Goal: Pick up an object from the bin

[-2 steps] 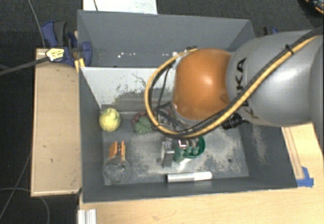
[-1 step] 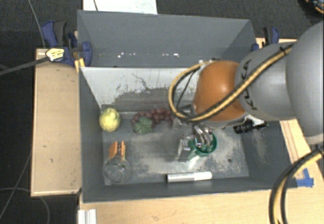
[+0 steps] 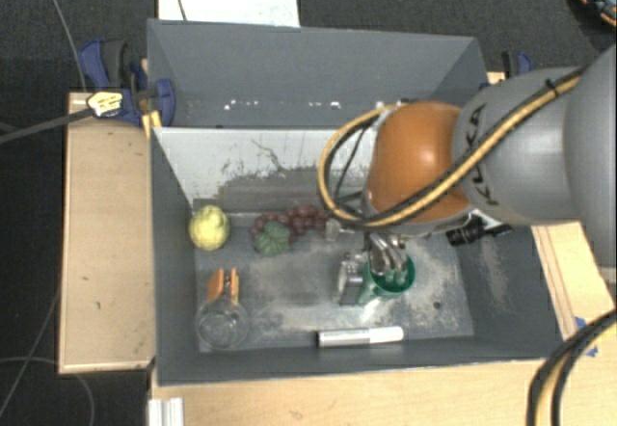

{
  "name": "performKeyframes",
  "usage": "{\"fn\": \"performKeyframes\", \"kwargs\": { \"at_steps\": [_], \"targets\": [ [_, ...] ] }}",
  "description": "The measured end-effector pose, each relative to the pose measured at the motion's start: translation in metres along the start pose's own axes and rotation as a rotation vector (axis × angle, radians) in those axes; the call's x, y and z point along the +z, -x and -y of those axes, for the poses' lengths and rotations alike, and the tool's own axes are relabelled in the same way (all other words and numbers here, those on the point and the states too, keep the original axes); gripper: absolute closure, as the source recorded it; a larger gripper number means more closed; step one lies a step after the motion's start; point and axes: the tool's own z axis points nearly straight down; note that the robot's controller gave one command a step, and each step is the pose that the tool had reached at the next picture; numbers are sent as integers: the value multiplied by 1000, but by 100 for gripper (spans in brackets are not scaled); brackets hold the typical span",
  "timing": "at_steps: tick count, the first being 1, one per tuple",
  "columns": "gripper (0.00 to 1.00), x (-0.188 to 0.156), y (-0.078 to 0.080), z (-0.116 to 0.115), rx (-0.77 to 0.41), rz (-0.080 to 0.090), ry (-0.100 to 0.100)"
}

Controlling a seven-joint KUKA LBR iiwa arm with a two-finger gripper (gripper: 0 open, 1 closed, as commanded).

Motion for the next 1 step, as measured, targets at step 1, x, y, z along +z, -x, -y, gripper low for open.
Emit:
{"fn": "performKeyframes", "kwargs": {
  "at_steps": [1],
  "targets": [
    [0,17,-29,9,475,-5,-4]
  ]
}}
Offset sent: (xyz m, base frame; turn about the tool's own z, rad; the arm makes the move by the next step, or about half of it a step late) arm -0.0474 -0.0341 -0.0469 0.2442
